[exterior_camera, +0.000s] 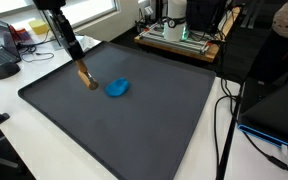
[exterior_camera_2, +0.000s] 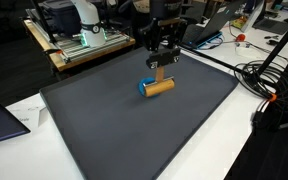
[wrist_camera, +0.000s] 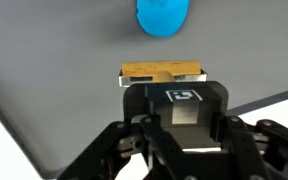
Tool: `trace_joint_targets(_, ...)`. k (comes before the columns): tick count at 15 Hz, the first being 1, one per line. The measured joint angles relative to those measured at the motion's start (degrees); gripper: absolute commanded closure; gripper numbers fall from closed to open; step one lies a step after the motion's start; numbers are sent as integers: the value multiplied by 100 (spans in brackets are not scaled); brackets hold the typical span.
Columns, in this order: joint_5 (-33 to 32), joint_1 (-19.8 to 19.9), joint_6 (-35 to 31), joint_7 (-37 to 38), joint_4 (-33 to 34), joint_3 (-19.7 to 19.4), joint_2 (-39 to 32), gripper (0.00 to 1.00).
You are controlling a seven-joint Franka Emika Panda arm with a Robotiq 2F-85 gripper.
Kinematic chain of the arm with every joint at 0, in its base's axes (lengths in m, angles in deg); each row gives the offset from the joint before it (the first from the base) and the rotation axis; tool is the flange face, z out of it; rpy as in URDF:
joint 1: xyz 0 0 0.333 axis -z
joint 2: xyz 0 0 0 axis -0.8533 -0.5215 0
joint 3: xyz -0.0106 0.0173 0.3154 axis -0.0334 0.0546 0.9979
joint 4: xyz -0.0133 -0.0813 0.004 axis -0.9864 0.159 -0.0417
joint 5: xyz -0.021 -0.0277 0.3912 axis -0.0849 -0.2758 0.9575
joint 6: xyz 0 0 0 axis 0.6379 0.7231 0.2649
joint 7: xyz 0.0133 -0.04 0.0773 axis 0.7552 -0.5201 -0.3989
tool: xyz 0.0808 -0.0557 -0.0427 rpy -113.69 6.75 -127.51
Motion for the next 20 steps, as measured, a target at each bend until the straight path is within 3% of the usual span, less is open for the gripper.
trace_joint_targets(7,-48,-241,1265,319,443,33,49,77)
trace_joint_targets(12,-577,-623,1450,523,816,78,-228,77)
trace_joint_targets(20,-1955,-1446,1487,372,1076,236,-499,77)
